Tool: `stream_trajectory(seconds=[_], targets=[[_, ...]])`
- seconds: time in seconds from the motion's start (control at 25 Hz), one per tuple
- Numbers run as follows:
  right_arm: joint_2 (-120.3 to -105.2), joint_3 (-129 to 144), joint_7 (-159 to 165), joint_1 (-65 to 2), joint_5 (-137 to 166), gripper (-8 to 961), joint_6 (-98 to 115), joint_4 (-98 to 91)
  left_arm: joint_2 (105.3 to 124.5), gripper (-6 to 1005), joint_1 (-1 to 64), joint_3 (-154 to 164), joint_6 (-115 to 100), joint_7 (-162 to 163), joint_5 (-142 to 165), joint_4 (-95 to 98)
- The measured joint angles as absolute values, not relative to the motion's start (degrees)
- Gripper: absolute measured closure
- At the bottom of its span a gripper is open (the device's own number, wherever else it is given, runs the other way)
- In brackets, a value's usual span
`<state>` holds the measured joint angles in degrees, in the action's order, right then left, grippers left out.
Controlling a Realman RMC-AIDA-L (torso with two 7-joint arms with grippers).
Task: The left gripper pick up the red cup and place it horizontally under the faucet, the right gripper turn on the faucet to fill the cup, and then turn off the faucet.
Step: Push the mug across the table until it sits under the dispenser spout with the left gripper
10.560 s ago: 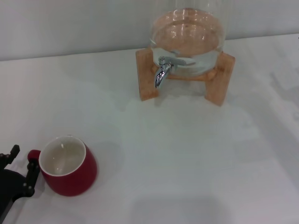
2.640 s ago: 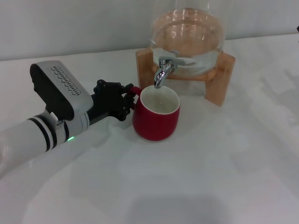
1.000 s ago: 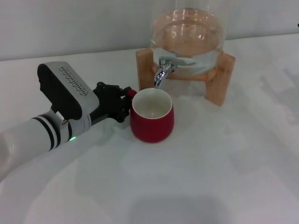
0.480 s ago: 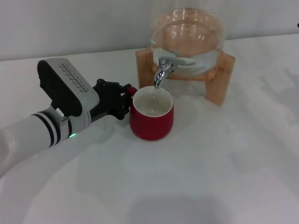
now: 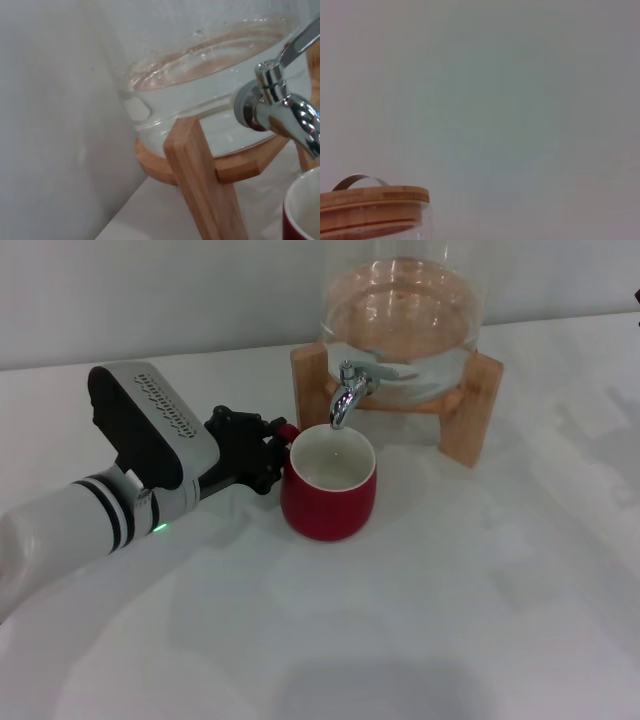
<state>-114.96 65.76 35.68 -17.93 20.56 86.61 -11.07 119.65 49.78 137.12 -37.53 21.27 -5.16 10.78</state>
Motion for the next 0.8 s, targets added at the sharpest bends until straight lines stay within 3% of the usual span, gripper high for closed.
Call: stream_trajectory(seconds=[0.8], targets=[[-114.96,66.0,35.7,-17.7,20.8,85,86.8,-11.1,119.88,883,49.1,137.1,-36.2,19.9,-5.1,12.5]])
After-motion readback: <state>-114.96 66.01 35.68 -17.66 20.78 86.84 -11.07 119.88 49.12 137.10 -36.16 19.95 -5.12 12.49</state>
